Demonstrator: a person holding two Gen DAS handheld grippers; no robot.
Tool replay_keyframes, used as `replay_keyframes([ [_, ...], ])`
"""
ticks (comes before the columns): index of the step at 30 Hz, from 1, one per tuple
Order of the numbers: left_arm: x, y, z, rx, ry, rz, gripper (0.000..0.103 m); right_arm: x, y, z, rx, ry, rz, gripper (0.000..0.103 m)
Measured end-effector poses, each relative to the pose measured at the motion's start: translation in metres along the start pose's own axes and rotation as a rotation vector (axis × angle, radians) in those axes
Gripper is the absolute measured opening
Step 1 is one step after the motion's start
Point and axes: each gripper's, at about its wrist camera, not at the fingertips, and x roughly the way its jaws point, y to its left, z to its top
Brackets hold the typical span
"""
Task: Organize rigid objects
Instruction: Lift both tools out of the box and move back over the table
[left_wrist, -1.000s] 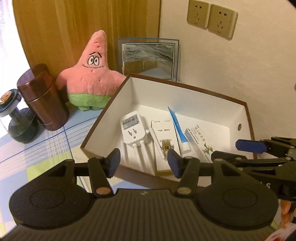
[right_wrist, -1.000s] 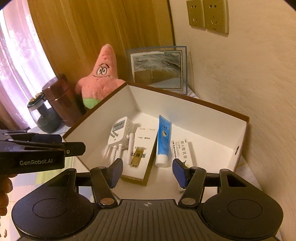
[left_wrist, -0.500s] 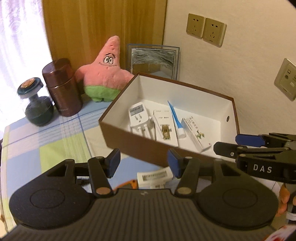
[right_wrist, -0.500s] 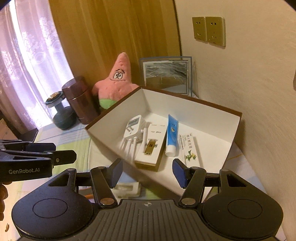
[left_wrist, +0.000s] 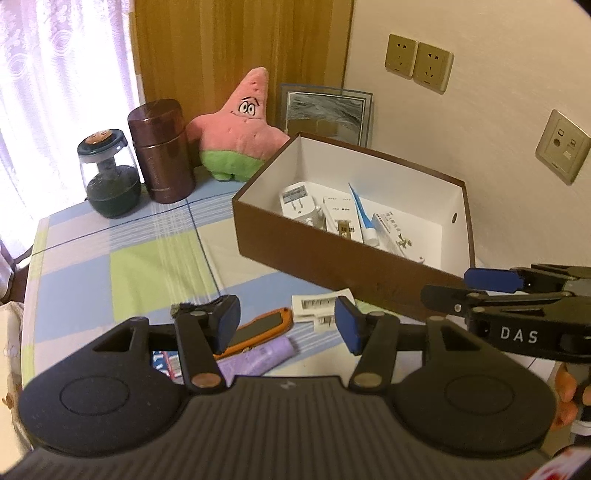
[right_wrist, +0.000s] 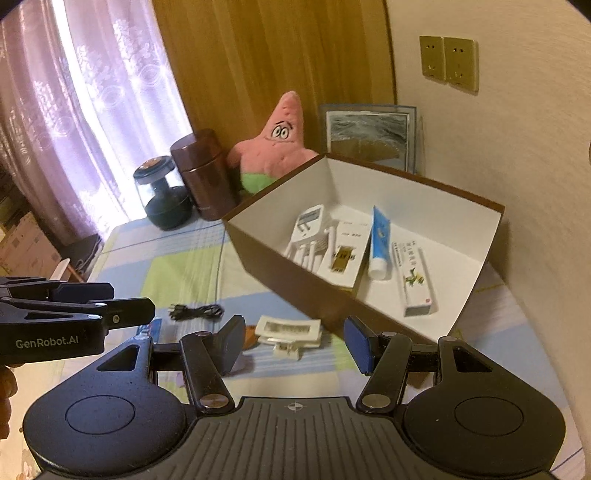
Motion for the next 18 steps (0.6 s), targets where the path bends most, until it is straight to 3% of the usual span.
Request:
replay_keyframes([
  [13, -0.011, 0.016, -0.04, -0.03, 0.045, 0.011, 0.053, 0.002, 0.023, -0.026, -0.032, 0.057, 0.007, 0.056],
  [18, -0.009, 0.026, -0.068, -0.064, 0.085, 0.022, 0.053, 0.011, 0.03, -0.041, -0.029, 0.087, 0.05, 0.056],
])
